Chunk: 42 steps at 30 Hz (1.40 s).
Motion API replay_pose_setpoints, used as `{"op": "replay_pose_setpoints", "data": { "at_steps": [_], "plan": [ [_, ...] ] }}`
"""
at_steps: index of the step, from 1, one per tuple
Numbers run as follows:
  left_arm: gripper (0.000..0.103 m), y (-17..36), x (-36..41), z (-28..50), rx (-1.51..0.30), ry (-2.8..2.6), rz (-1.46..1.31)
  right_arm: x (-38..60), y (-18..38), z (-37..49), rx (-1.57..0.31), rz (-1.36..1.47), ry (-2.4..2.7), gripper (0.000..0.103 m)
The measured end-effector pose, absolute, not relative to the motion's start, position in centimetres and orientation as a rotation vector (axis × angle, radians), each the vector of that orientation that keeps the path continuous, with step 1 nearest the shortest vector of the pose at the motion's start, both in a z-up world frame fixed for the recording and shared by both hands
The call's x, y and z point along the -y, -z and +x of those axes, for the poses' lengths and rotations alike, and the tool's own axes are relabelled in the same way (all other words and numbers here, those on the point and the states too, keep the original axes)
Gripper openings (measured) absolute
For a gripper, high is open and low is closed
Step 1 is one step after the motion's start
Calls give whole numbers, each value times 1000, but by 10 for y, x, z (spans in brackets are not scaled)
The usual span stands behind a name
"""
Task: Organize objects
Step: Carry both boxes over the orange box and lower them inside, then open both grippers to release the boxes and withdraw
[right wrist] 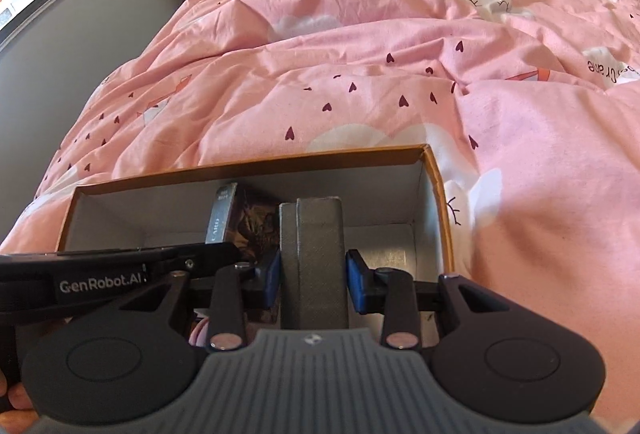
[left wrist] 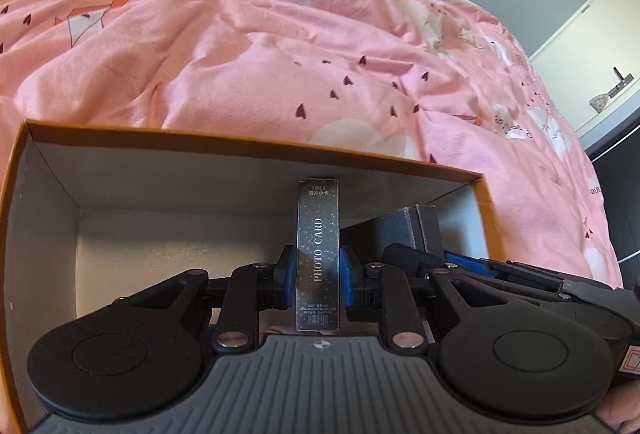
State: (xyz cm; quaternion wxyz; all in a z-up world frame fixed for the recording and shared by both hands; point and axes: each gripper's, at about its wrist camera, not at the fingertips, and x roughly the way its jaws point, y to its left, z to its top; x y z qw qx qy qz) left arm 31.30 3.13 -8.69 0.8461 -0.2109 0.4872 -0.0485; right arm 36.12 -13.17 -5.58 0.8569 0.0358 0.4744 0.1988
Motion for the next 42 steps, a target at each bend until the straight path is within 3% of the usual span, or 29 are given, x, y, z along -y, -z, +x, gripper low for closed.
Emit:
{"op": "replay_pose_setpoints", "data": {
  "at_steps": [17,21,33,40,42],
  "plan": [
    [26,111,-53,316,-1058,116,-648,138,76,377,-1080,226,-415,38],
    [27,110,-59,315,-1058,141,-711,140,73,375,-1086,242,-436,43],
    [28,92,-55,308,-1048,149,-663,139,65,371,-1074,179,-448,46],
    [50,63,-38,279,-1082,127,-531,139,38,346,-1048,6,-500,45],
    [56,61,-31,271,-1104,134,-500,139,33,335,-1053,-58,-524,33]
  ]
}}
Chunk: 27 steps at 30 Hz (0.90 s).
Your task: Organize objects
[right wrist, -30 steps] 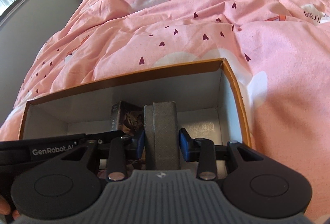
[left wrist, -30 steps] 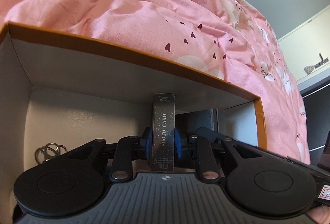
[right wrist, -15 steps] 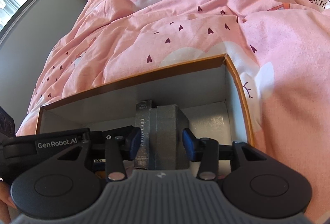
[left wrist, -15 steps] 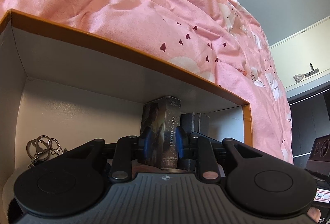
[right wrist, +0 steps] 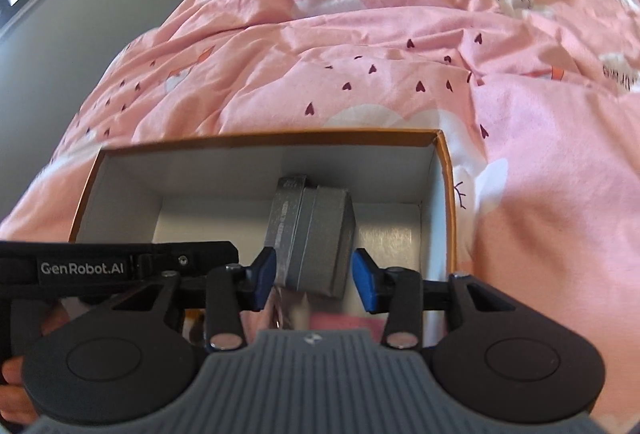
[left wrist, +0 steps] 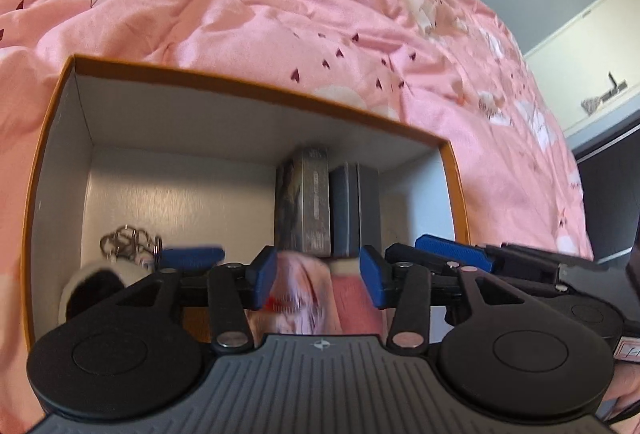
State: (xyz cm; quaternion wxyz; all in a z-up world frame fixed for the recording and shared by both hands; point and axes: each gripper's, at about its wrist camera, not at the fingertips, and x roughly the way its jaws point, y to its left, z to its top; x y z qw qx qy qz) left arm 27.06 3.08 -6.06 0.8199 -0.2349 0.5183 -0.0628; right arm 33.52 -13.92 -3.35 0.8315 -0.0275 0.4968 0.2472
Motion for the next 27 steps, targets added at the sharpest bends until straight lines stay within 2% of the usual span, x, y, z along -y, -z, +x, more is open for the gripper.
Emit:
{"op": "replay_pose_setpoints", "data": {
  "at_steps": [4,6,9,10,13,17,22,23,26,27],
  "plan": [
    [60,61,-13,259,-1132,147,-412,138,36,318,-1102,-192,-582,21],
    [65,65,-7,255,-1140,152,-384,137,41,313,-1123,-267,-596,20],
    [64,70,1,253,-1152,164,-358,137,52,310,-1161,-359,-631,20],
    [60,72,3,252,-1161,161,-341,137,56,310,-1171,-383,-644,20],
    [38,77,6,251,-1178,133,-290,131,65,308,-1193,-469,-675,20],
    [30,76,2,245,-1177,120,-260,119,76,308,-1194,-571,-688,20],
    [27,76,-7,237,-1181,92,-238,109,83,315,-1166,-681,-699,20],
    [26,76,-9,236,-1181,94,-248,109,79,318,-1154,-670,-698,21],
    [26,76,-13,235,-1179,98,-263,113,65,328,-1141,-587,-690,46],
    [26,76,-14,235,-1178,99,-263,114,59,332,-1142,-547,-692,47]
  ]
}}
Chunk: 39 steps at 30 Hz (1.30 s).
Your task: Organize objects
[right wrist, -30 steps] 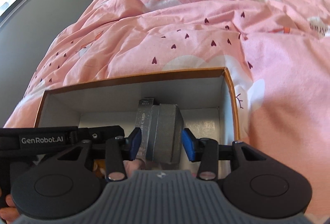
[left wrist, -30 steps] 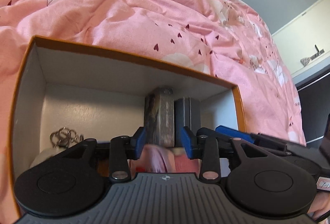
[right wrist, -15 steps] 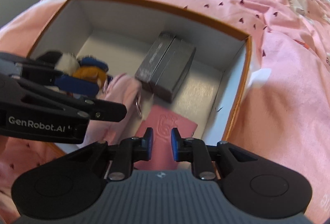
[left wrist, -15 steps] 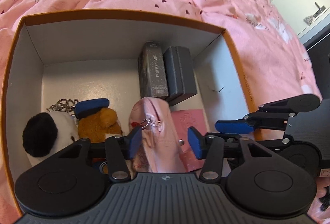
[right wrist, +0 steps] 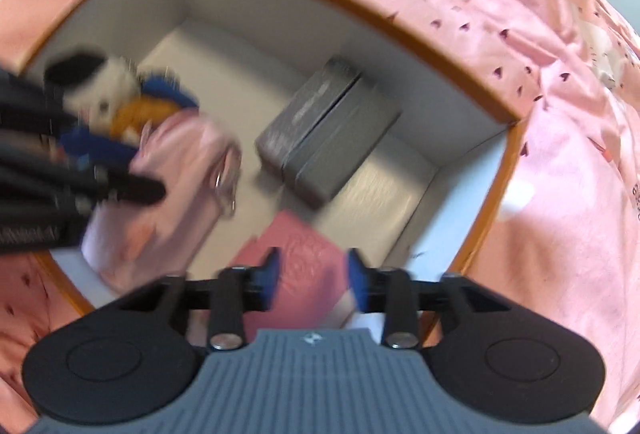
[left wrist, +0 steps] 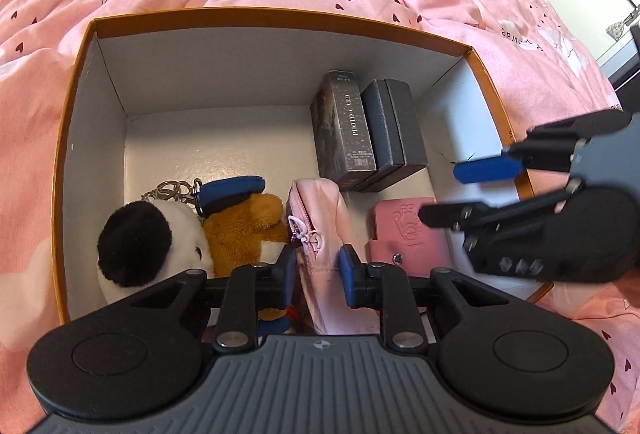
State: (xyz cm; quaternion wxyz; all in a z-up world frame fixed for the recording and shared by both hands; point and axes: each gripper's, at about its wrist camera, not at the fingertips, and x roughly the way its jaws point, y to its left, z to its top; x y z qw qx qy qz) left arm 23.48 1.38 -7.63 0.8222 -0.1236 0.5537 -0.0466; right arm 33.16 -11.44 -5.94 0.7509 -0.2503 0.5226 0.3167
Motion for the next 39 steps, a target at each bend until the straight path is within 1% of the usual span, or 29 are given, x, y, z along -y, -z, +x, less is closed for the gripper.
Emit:
{"op": "replay_pose_setpoints", "data": {
  "at_steps": [4,7,8,10,11,12,13,17,21,27,34,39],
  "plan": [
    [26,76,-15,235,-1177,105,-260,113,54,341,-1192,-480,-680,46],
    [26,76,-16,234,-1178,109,-265,99,64,335,-1211,-647,-705,45],
    [26,76,-16,234,-1177,111,-266,95,68,331,-1209,-721,-725,43],
    [26,76,-17,234,-1174,115,-267,89,78,324,-1234,-842,-778,35],
    [26,77,-17,234,-1173,117,-267,89,86,323,-1247,-889,-804,29],
    [26,77,-17,234,-1172,119,-267,88,91,322,-1252,-936,-818,26],
    [26,77,-17,234,-1171,121,-267,87,96,320,-1249,-999,-831,25],
    [26,77,-19,234,-1171,126,-278,82,112,311,-1221,-1251,-869,23],
    [26,78,-22,234,-1169,133,-292,78,125,302,-1203,-1419,-967,23],
    [26,79,-23,235,-1169,151,-297,76,139,305,-1215,-1474,-1043,22],
    [26,78,-22,237,-1168,161,-295,75,135,309,-1215,-1471,-1079,22],
    [26,79,-23,237,-1168,161,-304,61,143,297,-1199,-1632,-1095,22]
  ]
}}
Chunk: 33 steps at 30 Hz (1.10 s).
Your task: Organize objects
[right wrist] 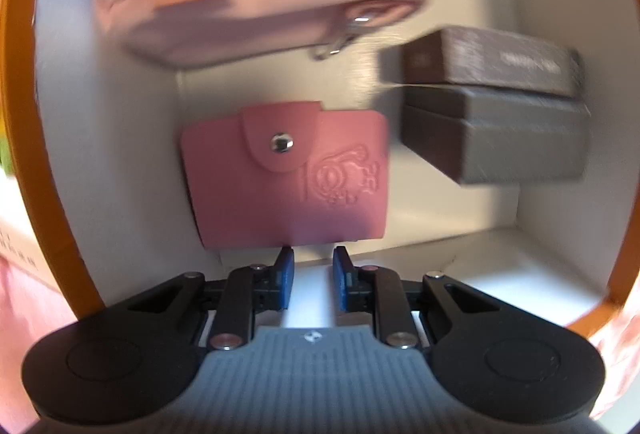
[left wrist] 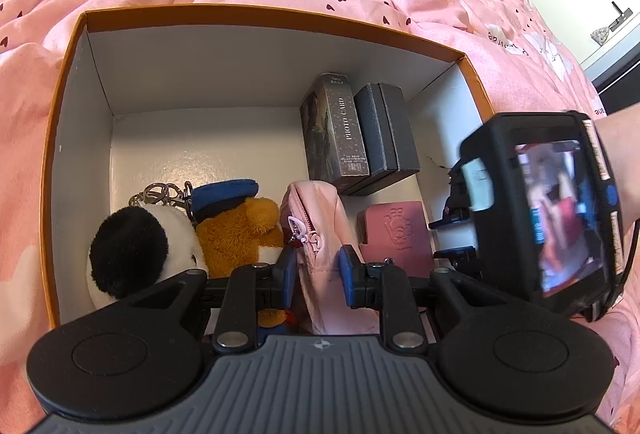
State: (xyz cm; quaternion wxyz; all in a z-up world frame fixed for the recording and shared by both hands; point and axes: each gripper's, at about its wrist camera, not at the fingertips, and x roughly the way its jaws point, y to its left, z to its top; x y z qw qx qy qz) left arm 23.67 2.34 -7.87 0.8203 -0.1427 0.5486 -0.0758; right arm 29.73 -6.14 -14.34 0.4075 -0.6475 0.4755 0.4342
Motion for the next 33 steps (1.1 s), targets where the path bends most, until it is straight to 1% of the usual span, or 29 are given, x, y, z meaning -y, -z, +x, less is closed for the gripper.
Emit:
{"op": "replay_pose_setpoints", "data": {
  "at_steps": [4,7,10,14,15,17,20,23,27,33],
  "plan": [
    [26,80,-25,236,-1161,169,-310,53,152,302,-1229,-1651,-1095,24],
    [26,80,-25,236,-1158,180,-308,52,153,305,-1225,-1611,-1106,26],
    [26,80,-24,237,-1154,196,-302,55,146,307,-1194,-1569,-1130,24],
    [27,78,-20,237,-1146,211,-275,52,133,306,-1107,-1485,-1197,22],
    [27,77,-19,237,-1144,208,-263,49,130,307,-1103,-1456,-1210,19],
    [28,77,-18,237,-1145,205,-255,44,129,310,-1128,-1406,-1218,16],
    [30,77,-18,236,-1142,206,-250,40,128,313,-1131,-1390,-1217,16],
    [31,76,-18,237,-1139,214,-250,38,125,318,-1150,-1362,-1193,18],
    [32,74,-18,236,-1129,220,-247,38,114,327,-1163,-1311,-1160,19],
    [32,71,-20,235,-1113,231,-267,41,85,349,-1199,-1110,-1071,20]
  ]
}}
